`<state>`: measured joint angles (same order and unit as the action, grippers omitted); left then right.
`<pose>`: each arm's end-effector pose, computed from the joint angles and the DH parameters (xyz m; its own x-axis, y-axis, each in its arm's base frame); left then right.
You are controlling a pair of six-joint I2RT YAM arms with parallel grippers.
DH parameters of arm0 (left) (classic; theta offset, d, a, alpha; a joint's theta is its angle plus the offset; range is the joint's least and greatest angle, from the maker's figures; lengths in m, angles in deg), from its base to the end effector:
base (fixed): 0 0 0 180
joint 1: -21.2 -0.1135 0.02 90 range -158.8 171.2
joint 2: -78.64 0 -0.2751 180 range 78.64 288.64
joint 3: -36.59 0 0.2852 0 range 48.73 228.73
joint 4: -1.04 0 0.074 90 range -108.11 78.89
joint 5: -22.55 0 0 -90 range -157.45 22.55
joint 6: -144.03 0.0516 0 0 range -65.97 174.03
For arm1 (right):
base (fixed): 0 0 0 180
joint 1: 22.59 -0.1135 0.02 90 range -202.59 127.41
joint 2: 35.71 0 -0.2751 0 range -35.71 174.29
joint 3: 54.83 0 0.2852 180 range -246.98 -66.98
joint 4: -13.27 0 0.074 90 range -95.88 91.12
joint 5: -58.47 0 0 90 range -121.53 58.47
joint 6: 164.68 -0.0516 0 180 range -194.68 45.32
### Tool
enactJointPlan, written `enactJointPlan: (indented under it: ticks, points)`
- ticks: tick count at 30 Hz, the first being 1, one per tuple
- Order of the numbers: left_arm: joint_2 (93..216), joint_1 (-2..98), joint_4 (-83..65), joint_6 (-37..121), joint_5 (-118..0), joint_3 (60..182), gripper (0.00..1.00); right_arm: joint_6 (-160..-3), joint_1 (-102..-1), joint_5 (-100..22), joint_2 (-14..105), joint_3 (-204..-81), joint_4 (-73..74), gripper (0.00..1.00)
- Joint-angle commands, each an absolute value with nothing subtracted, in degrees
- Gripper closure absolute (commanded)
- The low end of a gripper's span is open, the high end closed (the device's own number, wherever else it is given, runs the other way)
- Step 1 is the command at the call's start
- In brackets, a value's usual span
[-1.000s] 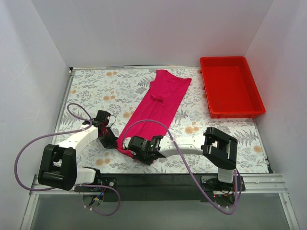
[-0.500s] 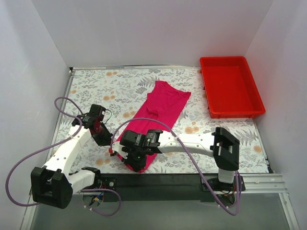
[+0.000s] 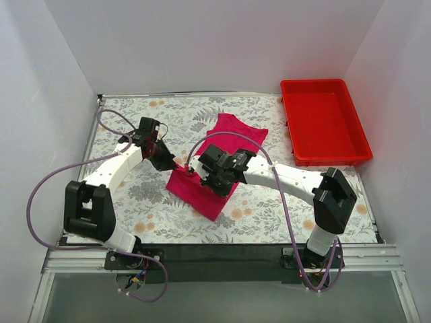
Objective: Fold and stack the t-shirts
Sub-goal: Fold the tshirt
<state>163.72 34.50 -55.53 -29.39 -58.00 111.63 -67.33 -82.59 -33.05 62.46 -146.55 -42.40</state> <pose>0.3161 -0.0834 0.2232 -0.3908 -0.9146 0.1042 -0.8541 0.3180 -0.4116 0.1994 0.3481 0.2428 -0.3268 -0.8218 -0.4668 -0.9213 0.3871 -0.0366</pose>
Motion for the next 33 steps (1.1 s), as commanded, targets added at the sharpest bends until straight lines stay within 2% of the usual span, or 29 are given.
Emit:
enactJointPlan:
  ticks: [1, 15, 33]
  points:
    - [167.5, 34.5, -48.3, -28.1, -54.4, 116.0, 1.0, -64.0, -81.8, -25.0, 61.5, -146.1, -45.5, 0.99]
    - [175.9, 34.7, -41.1, -28.4, -52.0, 119.2, 1.0, -59.8, -80.4, -11.3, 66.0, -146.3, -40.7, 0.99]
    - [184.1, 37.0, -37.7, -25.0, -51.6, 122.1, 1.0, -58.2, -79.0, -8.1, 69.6, -142.7, -34.6, 0.99]
